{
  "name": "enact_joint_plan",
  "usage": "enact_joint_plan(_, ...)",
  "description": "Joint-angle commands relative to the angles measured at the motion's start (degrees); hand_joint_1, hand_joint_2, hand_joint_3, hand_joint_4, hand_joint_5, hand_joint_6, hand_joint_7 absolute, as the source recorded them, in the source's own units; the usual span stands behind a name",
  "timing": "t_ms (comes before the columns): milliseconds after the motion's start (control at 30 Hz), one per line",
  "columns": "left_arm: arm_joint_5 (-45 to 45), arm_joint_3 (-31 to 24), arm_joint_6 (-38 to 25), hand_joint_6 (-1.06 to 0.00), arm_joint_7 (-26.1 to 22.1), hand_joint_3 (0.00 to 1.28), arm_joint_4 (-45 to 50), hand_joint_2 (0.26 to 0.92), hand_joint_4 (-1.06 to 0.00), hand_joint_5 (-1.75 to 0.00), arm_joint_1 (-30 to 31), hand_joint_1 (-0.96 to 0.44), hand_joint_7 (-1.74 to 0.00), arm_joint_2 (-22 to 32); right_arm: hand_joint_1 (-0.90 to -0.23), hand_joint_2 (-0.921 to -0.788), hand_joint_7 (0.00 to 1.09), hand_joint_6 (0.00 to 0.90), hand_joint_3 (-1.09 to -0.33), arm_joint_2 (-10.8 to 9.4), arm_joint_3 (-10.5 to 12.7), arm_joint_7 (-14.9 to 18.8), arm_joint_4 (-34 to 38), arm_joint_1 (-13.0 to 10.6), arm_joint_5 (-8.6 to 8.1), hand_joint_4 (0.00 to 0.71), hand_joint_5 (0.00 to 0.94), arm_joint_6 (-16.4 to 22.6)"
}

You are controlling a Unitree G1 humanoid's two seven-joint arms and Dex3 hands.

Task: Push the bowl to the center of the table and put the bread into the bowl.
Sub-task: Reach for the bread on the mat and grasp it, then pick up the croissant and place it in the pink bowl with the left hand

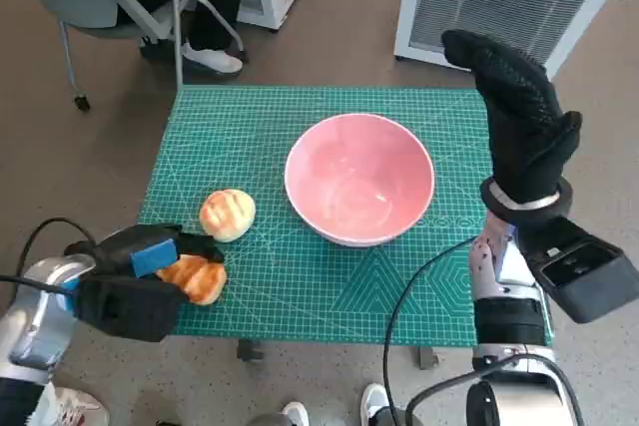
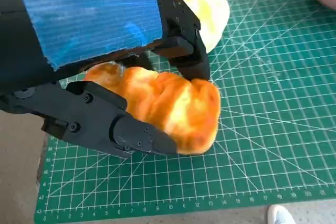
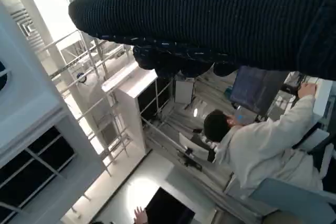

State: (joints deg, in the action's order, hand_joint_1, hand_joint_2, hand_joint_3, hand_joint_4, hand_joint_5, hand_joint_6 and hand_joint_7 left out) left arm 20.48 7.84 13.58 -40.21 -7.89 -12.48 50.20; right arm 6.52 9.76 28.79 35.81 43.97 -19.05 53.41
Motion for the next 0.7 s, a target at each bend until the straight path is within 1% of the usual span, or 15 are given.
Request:
enact_joint_plan(33,-3.5,-3.3,0.5,-0.59,-1.4,0.14,2.7,0.914,-0.57,-1.32,0.4,0.0,-1.18,2.2,-0.567,-0.921,0.62,-0.001,-0.835,-0.1,0.0,0.1,0.2,-1.2,-0.26,0.171,0.106,-0.6)
enact_joint_plan(133,-5.9,-5.5,-0.1,-0.62,-2.5,0.15,4.8,0.918,-0.52,-1.39,-0.2,0.0,-1.13,2.9,-0.566,-0.921,0.62,-0.001,-0.834,-0.1,0.0,0.1,0.2,-1.4,-0.33,0.167,0.112,-0.6)
enact_joint_plan(200,-7.5,-7.1,-0.1,-0.63,-3.0,0.15,6.0,0.919,-0.51,-1.41,-0.7,0.0,-1.11,3.4,-0.566,-0.921,0.62,-0.001,-0.834,-0.1,0.1,0.1,0.2,-1.4,-0.39,0.165,0.117,-0.6)
enact_joint_plan(233,-8.2,-7.7,0.0,-0.63,-3.2,0.15,6.5,0.919,-0.51,-1.42,-1.0,0.0,-1.11,3.5,-0.566,-0.921,0.62,-0.001,-0.834,-0.2,0.1,0.1,0.2,-1.4,-0.41,0.146,0.153,-0.6)
enact_joint_plan(267,-9.2,-8.6,0.1,-0.64,-3.4,0.15,7.3,0.919,-0.51,-1.42,-1.4,0.0,-1.1,3.8,-0.567,-0.921,0.62,-0.001,-0.833,-0.2,0.1,0.1,0.1,-1.5,-0.49,0.093,0.258,-0.7)
enact_joint_plan(300,-9.8,-9.3,0.2,-0.64,-3.5,0.14,7.8,0.92,-0.51,-1.41,-1.7,0.0,-1.1,4.0,-0.567,-0.921,0.62,-0.001,-0.831,-0.2,0.1,0.2,0.2,-1.5,-0.54,0.059,0.327,-0.7)
enact_joint_plan(333,-10.8,-10.2,0.0,-0.64,-3.7,0.14,8.6,0.92,-0.52,-1.4,-2.3,0.0,-1.11,4.2,-0.568,-0.921,0.62,-0.001,-0.83,-0.1,0.2,0.2,0.1,-1.5,-0.61,0.037,0.371,-0.8)
enact_joint_plan(400,-12.5,-11.5,-0.3,-0.63,-4.0,0.14,9.9,0.916,-0.54,-1.35,-3.4,0.0,-1.14,4.5,-0.569,-0.921,0.62,-0.001,-0.828,-0.2,0.2,0.1,-0.1,-1.6,-0.66,0.019,0.409,-0.8)
enact_joint_plan(433,-13.2,-12.0,-0.4,-0.63,-4.0,0.14,10.4,0.918,-0.54,-1.31,-4.0,0.0,-1.18,4.6,-0.569,-0.921,0.62,-0.001,-0.828,-0.2,0.2,0.1,-0.2,-1.7,-0.68,0.012,0.424,-0.9)
enact_joint_plan(467,-14.0,-12.5,-0.3,-0.61,-4.0,0.15,10.9,0.918,-0.52,-1.31,-4.9,0.0,-1.22,4.6,-0.569,-0.921,0.62,-0.001,-0.827,-0.2,0.2,0.1,-0.3,-1.7,-0.73,0.009,0.428,-0.9)
enact_joint_plan(533,-15.1,-13.1,-0.3,-0.61,-4.0,0.14,11.8,0.92,-0.53,-1.26,-6.8,0.0,-1.26,4.4,-0.57,-0.921,0.62,-0.001,-0.827,-0.1,0.2,0.1,-0.4,-1.8,-0.86,0.003,0.439,-1.0)
enact_joint_plan(700,-16.7,-13.0,-1.6,-0.61,-3.5,0.14,14.2,0.92,-0.54,-1.22,-12.6,0.0,-1.28,3.1,-0.578,-0.921,0.62,-0.001,-0.824,-0.1,0.3,0.3,-0.5,-1.9,-1.33,0.0,0.441,-1.2)
